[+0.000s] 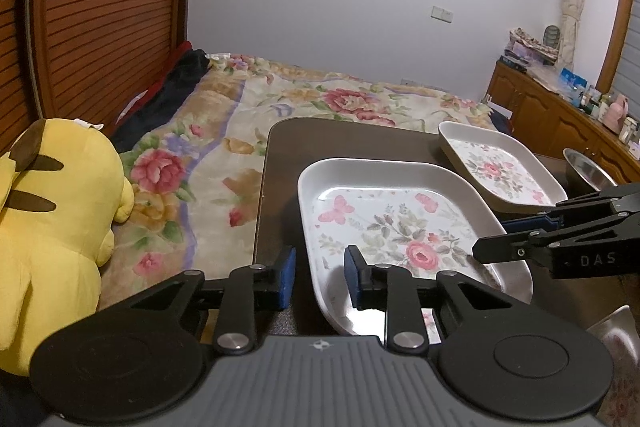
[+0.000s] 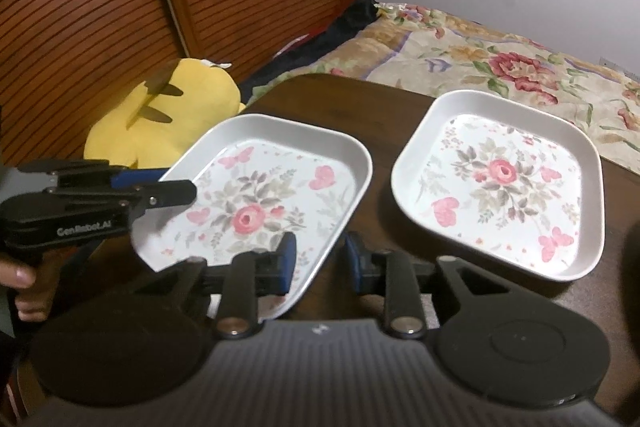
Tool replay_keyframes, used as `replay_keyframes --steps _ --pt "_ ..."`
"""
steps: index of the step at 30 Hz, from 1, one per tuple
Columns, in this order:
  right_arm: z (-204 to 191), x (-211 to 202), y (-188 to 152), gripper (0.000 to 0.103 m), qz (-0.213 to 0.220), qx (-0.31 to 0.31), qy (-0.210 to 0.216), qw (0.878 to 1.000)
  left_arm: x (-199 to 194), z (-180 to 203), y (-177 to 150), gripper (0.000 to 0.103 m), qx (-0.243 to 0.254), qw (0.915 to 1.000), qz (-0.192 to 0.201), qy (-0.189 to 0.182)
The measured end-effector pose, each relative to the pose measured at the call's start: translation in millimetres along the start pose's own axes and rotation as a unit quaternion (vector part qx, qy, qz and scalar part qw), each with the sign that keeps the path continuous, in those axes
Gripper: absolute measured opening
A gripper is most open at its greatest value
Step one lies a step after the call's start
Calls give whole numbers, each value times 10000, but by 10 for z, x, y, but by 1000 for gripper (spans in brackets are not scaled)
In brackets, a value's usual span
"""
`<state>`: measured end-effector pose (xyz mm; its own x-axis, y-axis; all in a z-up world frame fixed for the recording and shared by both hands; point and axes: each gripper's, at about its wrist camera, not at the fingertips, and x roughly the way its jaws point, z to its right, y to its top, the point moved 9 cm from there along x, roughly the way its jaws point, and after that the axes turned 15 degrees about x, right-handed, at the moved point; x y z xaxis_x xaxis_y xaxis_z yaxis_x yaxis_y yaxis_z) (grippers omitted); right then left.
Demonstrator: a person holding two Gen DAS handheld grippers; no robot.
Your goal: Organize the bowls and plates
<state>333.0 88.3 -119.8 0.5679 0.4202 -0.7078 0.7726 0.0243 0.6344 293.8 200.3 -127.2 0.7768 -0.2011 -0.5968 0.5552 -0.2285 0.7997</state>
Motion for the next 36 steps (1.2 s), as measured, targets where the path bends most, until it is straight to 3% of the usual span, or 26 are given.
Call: replay_keyframes --steps 3,5,16,36 --pt "5 7 0 27 15 -24 -7 10000 8 9 -11 21 10 10000 -11 -21" --pt "7 12 -3 20 12 -27 7 10000 5 19 -16 17 26 10000 -26 2" --pt "56 -93 15 14 67 198 63 9998 -184 120 77 17 94 9999 27 51" --pt "178 -1077 64 14 796 268 181 9963 -967 771 465 17 501 9969 608 1"
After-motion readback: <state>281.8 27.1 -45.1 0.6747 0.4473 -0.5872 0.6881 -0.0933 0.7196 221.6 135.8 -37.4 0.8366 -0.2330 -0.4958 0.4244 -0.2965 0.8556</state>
